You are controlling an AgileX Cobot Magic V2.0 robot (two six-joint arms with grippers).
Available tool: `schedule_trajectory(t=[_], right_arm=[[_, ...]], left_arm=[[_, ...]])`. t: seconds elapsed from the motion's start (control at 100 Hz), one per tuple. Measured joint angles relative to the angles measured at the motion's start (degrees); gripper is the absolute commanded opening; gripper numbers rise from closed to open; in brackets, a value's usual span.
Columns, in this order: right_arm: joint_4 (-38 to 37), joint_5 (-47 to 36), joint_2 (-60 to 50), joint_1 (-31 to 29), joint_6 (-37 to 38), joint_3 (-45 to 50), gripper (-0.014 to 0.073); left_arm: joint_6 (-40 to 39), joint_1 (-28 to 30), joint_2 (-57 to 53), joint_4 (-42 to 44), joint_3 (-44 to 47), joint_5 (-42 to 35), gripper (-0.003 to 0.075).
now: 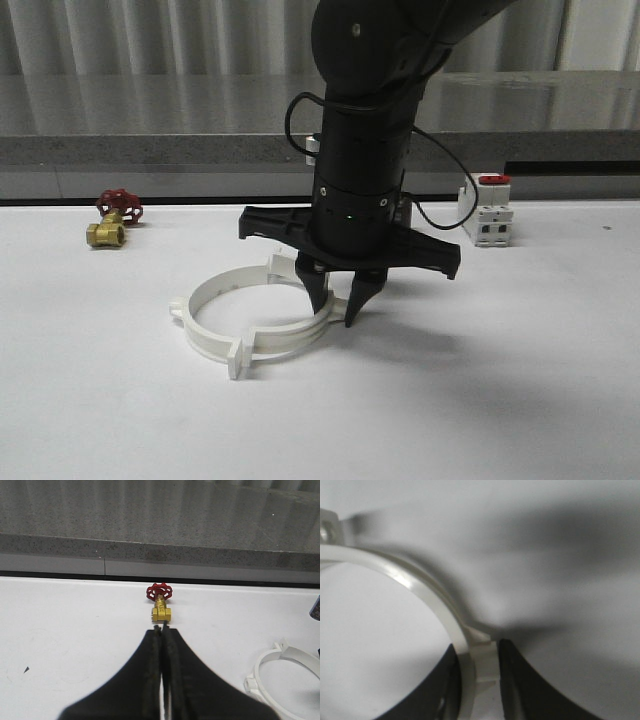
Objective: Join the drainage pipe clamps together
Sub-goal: 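Open the right gripper and raise it away from the ring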
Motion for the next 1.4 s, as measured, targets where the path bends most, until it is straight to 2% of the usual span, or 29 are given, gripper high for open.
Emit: schedule_trajectory(t=[0.08,0.2,0.27,0.32,0.8,1.4], right_arm=[[0.0,0.0,0.0,0.0,0.0,0.0,0.0251],[0.0,0.04,0.0,0.0,0.0,0.0,0.0489],[0.0,-0.07,0.0,0.03,0.0,-0.09,0.0584],[0.0,-0.17,0.0,0.13,0.0,-0.23,0.0617],[0.0,-0.05,0.0,0.16,-0.41,-0.57,0.0613],[0.1,6.65,-1.38,-0.08,-10.95,-8.55,0.0613]], left_arm=[[0.0,0.0,0.0,0.0,0.0,0.0,-0.002],[0.0,0.0,0.0,0.0,0.0,0.0,-0.002],[0.0,0.0,0.0,0.0,0.0,0.0,-0.002],[0.0,0.0,0.0,0.0,0.0,0.0,-0.002],[0.0,0.0,0.0,0.0,0.0,0.0,-0.002],[0.0,0.0,0.0,0.0,0.0,0.0,-0.002]])
